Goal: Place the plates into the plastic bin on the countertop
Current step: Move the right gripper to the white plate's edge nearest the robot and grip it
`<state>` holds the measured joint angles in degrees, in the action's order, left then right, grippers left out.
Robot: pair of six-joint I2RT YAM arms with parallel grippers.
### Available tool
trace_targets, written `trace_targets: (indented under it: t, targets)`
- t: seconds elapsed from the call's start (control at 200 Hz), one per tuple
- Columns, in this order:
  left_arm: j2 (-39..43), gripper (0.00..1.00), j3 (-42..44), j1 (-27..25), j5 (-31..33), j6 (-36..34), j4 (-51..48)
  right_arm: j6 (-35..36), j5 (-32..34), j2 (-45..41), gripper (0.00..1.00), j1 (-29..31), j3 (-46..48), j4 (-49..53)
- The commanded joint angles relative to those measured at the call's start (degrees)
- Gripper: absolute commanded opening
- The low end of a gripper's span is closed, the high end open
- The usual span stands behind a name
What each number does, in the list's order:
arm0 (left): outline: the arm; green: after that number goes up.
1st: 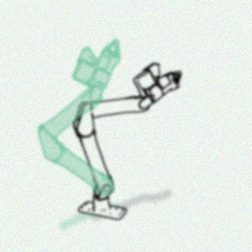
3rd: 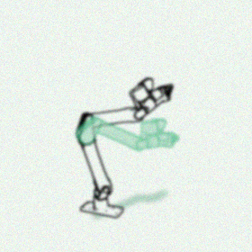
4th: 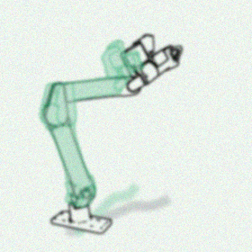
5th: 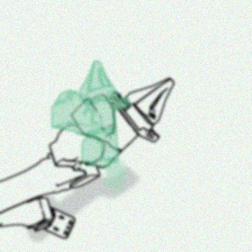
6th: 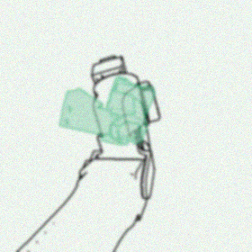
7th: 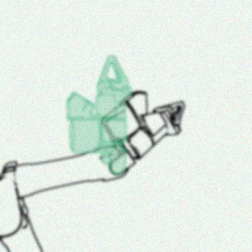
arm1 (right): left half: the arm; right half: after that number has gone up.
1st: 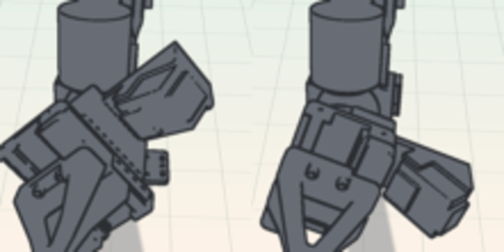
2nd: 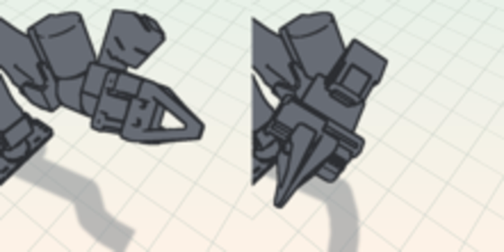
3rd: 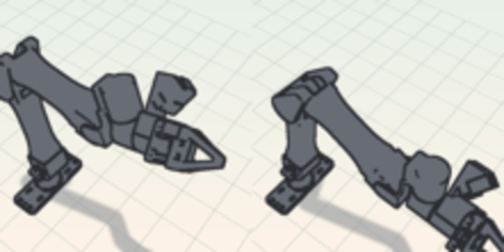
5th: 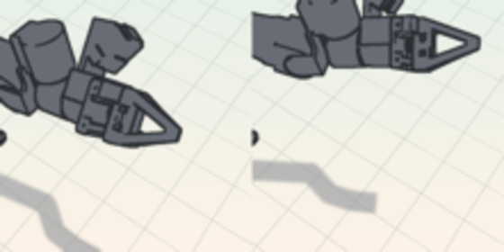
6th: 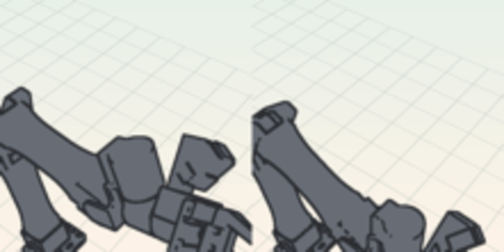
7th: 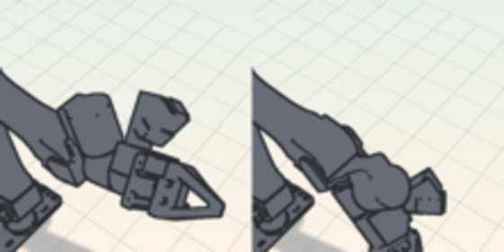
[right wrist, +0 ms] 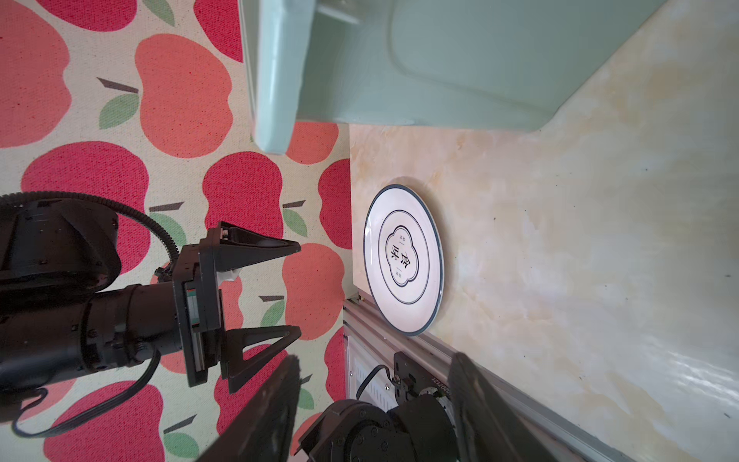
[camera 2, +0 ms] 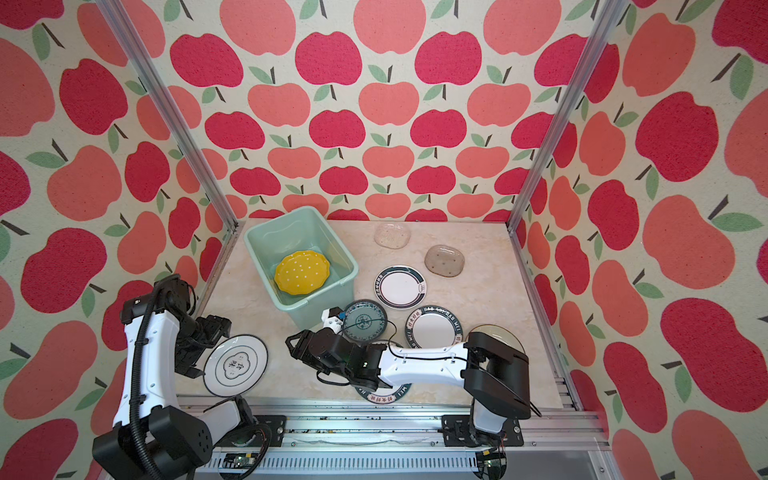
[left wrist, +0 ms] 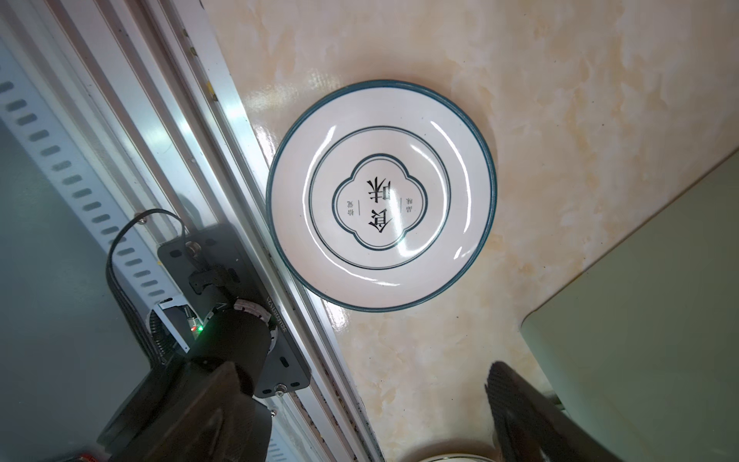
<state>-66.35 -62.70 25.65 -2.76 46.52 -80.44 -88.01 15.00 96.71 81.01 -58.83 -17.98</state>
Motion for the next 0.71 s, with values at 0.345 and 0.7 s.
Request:
trace_targets:
  t: [0.345, 0.7]
  targets:
    - [-9.6, 0.99, 0.9, 4.6, -1.5, 2.5, 5.9, -5.4, -2.1, 15.3, 0.61, 1.0, -5.9, -8.5]
    - [-14.1, 0.99, 3.2, 5.0, -3.6, -1.1, 10.1, -11.9, -7.8, 25.7, 0.61, 1.1, -13.4, -6.7]
